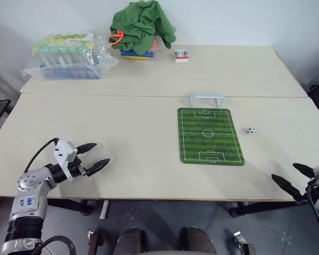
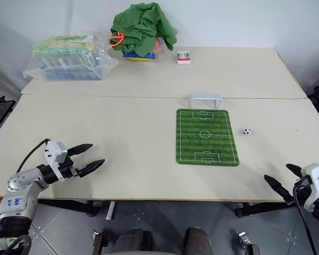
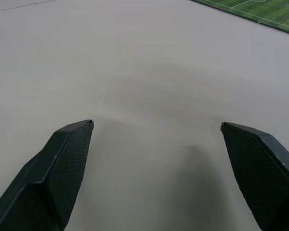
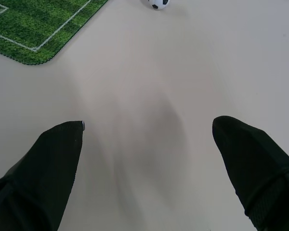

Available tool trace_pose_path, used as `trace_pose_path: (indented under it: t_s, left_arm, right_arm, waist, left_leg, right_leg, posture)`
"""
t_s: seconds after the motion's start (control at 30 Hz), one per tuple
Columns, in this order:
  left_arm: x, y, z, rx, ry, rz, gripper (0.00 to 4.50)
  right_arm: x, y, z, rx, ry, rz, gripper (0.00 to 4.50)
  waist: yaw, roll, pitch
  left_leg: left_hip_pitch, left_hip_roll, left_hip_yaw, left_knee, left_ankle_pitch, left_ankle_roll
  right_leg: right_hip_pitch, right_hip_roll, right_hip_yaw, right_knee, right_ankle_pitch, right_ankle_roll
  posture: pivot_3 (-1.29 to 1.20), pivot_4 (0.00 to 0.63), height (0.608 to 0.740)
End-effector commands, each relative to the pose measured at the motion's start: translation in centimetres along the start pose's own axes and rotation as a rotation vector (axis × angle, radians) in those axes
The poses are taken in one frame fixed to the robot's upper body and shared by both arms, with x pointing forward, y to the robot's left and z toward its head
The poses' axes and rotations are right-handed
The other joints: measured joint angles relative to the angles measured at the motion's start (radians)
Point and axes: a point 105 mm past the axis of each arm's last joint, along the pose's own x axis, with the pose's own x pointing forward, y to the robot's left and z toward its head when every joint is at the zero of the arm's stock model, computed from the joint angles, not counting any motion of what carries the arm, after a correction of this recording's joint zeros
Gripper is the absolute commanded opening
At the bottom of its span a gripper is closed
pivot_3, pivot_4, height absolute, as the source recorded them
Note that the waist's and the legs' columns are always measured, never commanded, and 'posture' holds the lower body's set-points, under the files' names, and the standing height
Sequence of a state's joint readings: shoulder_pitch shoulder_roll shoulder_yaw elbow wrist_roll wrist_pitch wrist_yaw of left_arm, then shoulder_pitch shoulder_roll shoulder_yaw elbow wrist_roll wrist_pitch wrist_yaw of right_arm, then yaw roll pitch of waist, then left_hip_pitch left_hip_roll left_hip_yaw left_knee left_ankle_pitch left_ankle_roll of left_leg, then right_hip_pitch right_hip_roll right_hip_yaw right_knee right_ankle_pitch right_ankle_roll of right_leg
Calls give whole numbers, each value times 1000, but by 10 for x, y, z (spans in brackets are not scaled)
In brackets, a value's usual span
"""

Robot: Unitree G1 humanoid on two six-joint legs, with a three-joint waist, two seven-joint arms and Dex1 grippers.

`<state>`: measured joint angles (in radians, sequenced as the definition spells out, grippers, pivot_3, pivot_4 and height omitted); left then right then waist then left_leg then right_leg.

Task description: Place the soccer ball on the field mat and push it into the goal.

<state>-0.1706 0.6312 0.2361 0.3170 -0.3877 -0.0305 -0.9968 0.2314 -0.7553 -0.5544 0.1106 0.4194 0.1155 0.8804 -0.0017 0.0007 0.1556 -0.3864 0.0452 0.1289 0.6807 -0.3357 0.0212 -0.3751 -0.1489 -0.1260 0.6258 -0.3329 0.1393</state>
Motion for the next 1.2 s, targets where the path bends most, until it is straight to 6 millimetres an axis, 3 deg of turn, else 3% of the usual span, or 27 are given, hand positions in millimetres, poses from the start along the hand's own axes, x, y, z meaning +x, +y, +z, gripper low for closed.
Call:
trace_pose_path:
  t_s: [0.03, 0.2, 0.37, 0.53, 0.67, 0.73, 0.87, 1.0, 1.2]
  left_arm:
    - [-2, 3, 10, 64, -18, 8, 4500]
    - [2, 11, 21, 1, -65, 63, 4500]
    - [13, 14, 34, -5, -97, 68, 4500]
    - [37, -12, 55, -2, -183, -128, 4500]
    - [57, -23, 65, 30, -228, -204, 4500]
    - [62, -28, 68, 33, -246, -236, 4500]
    - [77, -52, 79, -1, -345, -422, 4500]
    - [82, -58, 82, 19, -378, -444, 4500]
    - [80, -62, 80, 28, -384, -436, 4500]
  right_arm:
    - [0, 0, 10, -23, -27, -1, 4487]
    - [1, 1, 13, 10, -20, 14, 4487]
    - [10, -2, 33, 1, -8, 45, 4487]
    - [36, -7, 73, -54, -67, 87, 4487]
    - [61, -7, 89, -32, -78, 148, 4487]
    - [72, -10, 91, -34, -81, 150, 4487]
    - [120, -17, 88, -2, -69, 135, 4487]
    - [141, -20, 82, 14, -62, 113, 4487]
    - [154, -18, 71, 20, -26, 96, 4487]
  waist:
    - [0, 0, 0]
    - [0, 0, 0]
    - [0, 0, 0]
    - [-3, 0, 0]
    - [-1, 0, 0]
    - [1, -1, 1]
    - [-4, -1, 1]
    - [-7, -1, 1]
    - [-10, 1, 2]
  left_leg:
    - [0, 0, 0, 0, 0, 0]
    - [0, 0, 0, 0, 0, 0]
    - [0, 0, 0, 1, 0, 0]
    - [0, 0, 1, 1, 0, 0]
    - [0, -4, 1, 2, 0, 0]
    - [0, -4, 0, 2, 0, 0]
    - [-1, -6, 1, 3, 0, 0]
    - [-1, -5, 6, 2, 1, 0]
    - [-3, -6, 5, 1, 1, 0]
  right_leg:
    - [0, 0, 0, 0, 0, 0]
    - [0, 0, 0, 0, 0, 0]
    - [0, 0, 0, 0, 0, 0]
    - [0, 0, 1, 1, 0, 0]
    - [0, 1, 0, 1, 0, 0]
    - [0, 1, 0, 1, 0, 0]
    - [0, 0, 0, 1, 0, 0]
    - [0, 0, -2, 2, 0, 0]
    - [-1, 0, -5, 1, 0, 0]
  posture:
    - [0, 150, 740]
    - [0, 150, 740]
    - [0, 150, 740]
    - [0, 150, 740]
    - [0, 150, 740]
    - [0, 150, 740]
    - [0, 150, 740]
    - [0, 150, 740]
    - [0, 150, 740]
